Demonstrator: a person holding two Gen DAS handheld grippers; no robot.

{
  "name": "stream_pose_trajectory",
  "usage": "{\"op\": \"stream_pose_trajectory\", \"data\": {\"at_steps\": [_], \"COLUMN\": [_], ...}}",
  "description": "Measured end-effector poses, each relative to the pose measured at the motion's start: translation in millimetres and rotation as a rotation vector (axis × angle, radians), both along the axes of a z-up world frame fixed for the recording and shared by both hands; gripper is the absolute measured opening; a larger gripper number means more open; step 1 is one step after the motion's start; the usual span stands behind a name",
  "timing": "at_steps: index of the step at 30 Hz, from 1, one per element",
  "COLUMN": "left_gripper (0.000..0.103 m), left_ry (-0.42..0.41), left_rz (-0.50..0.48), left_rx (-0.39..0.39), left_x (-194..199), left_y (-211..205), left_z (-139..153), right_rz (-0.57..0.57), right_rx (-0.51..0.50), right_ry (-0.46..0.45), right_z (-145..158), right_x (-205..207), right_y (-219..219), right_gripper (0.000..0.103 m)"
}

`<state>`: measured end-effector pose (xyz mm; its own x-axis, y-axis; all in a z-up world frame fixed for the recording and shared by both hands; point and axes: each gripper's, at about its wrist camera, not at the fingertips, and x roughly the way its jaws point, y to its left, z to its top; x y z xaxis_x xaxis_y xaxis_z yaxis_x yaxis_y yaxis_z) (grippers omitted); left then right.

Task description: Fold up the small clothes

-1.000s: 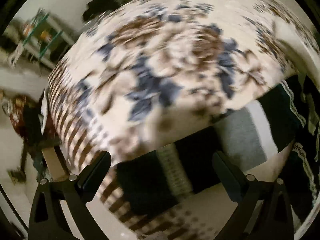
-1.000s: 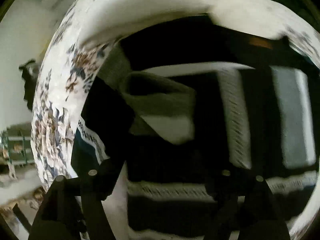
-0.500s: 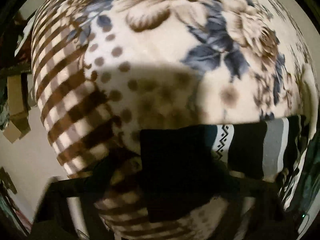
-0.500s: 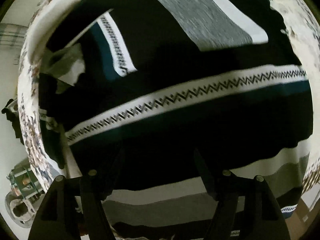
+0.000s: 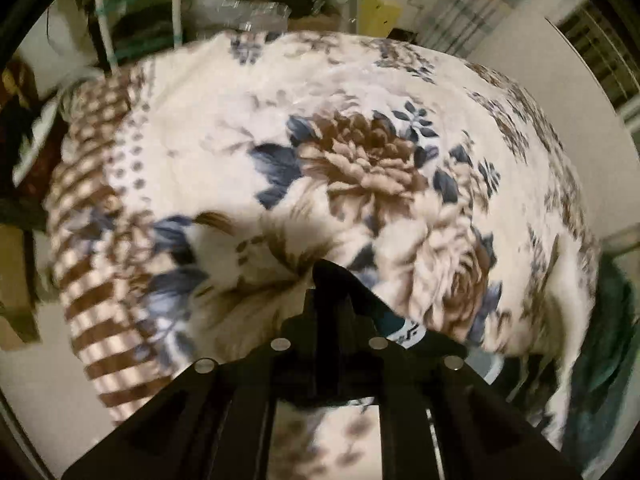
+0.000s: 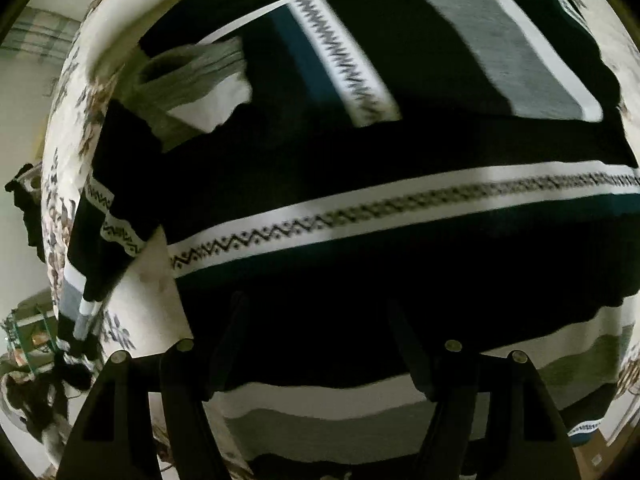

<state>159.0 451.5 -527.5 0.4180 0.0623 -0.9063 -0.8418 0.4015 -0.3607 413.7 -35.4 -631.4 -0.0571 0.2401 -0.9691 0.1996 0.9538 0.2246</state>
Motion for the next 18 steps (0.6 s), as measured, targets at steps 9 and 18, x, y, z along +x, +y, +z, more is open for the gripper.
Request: {"op": "stream_pose_trajectory", "data": {"at_steps": [9, 18], "left_gripper": [0.061, 0.061], "left_ry": [-0.101, -0.242], "left_rz": [0.221, 0.302], "left_rx": [-0.209, -0.364], "left_x": [-77, -19], "left_y": [-25, -49], "left_z": [-22, -74], "right_rz": [-0.064, -0.096], "right_rx": [-0.100, -0.206], "right_ry": [-0.049, -0.080], "right_z": [-4, 4], "right_x": [2, 1], "right_y": [12, -6], "right_gripper": [0.093, 0.093]}}
